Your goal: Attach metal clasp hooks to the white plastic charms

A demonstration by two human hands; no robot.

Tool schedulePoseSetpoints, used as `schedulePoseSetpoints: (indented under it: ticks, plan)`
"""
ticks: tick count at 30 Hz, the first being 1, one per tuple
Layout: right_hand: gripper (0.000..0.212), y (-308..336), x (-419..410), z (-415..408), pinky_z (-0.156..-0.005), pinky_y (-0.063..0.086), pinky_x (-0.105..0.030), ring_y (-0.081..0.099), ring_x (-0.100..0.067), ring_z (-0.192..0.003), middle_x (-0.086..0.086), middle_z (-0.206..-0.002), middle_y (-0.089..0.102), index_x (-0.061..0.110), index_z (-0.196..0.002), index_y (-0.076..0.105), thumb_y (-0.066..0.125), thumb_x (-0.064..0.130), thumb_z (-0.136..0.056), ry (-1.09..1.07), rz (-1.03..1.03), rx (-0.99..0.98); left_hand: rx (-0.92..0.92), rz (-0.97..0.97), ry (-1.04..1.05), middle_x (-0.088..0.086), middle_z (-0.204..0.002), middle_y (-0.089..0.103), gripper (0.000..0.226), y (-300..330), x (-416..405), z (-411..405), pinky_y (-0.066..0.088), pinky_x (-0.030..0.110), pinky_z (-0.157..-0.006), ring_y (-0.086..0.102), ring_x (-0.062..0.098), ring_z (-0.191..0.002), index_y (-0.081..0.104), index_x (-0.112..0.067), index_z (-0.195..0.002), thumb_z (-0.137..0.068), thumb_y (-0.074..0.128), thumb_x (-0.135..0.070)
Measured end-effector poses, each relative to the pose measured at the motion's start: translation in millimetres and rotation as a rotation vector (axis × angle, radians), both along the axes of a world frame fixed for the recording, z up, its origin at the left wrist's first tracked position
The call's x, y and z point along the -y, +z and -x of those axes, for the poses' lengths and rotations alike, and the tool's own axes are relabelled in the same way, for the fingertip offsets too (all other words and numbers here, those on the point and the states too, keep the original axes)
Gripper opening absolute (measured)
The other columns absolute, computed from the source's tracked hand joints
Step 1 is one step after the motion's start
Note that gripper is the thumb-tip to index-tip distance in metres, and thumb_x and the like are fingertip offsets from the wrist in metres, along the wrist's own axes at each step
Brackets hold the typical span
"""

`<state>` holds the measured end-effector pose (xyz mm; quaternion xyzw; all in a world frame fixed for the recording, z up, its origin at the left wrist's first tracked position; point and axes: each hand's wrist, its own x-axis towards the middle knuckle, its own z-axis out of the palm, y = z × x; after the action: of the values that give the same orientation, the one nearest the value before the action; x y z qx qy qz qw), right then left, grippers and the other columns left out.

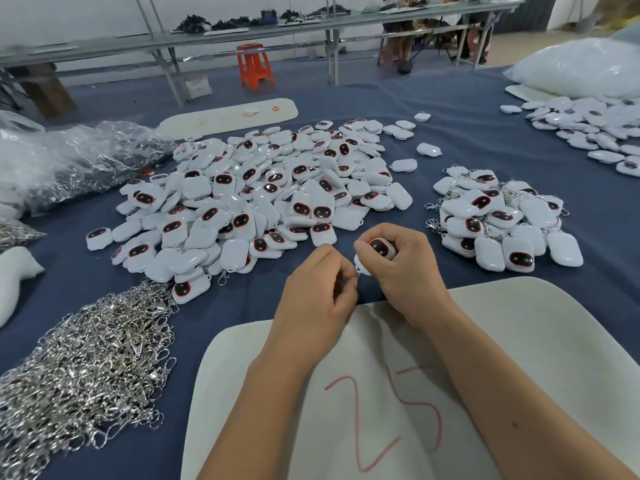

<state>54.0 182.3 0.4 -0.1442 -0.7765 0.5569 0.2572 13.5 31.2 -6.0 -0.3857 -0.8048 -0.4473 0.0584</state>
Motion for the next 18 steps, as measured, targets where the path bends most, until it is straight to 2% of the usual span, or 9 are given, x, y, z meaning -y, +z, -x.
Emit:
schedulePoseSetpoints:
  ticks: [6,14,18]
  plan:
    - [0.018,0.8,0.7,-1.3,-0.058,0.043,-0.017,0.051,-0.004,-0.058,0.01,-0.062,0.063,0.019,-0.074,0.069,0.07,0.013,-0.09,0.02,-0.013,-0.018,0.034,-0.001,0.017,-0.012,-0.084,0.054,0.022,-0.2,-0.9,-0.6,0.038,0.017,-0.06,0.053,0.016,-0.073,0.055,-0.026,-0.078,-0.086,0.063,-0.007]
    - [0.019,2.0,0.7,-1.4,-0.058,0.043,-0.017,0.052,-0.004,-0.057,0.009,-0.062,0.065,0.019,-0.073,0.068,0.07,0.013,-0.09,0.026,-0.044,0.0,0.063,0.004,0.022,-0.011,-0.084,0.054,0.021,-0.7,-0.5,-2.1,0.042,0.026,-0.061,0.052,0.015,-0.073,0.055,-0.024,-0.079,-0.086,0.061,-0.005]
    - [0.019,3.2,1.1,-1.2,-0.058,0.043,-0.018,0.052,-0.004,-0.057,0.009,-0.062,0.065,0.02,-0.073,0.068,0.07,0.013,-0.091,0.031,-0.054,0.016,0.065,0.01,0.026,-0.012,-0.084,0.054,0.021,0.3,0.1,-2.5,0.041,0.023,-0.061,0.052,0.013,-0.073,0.055,-0.024,-0.079,-0.087,0.061,-0.006]
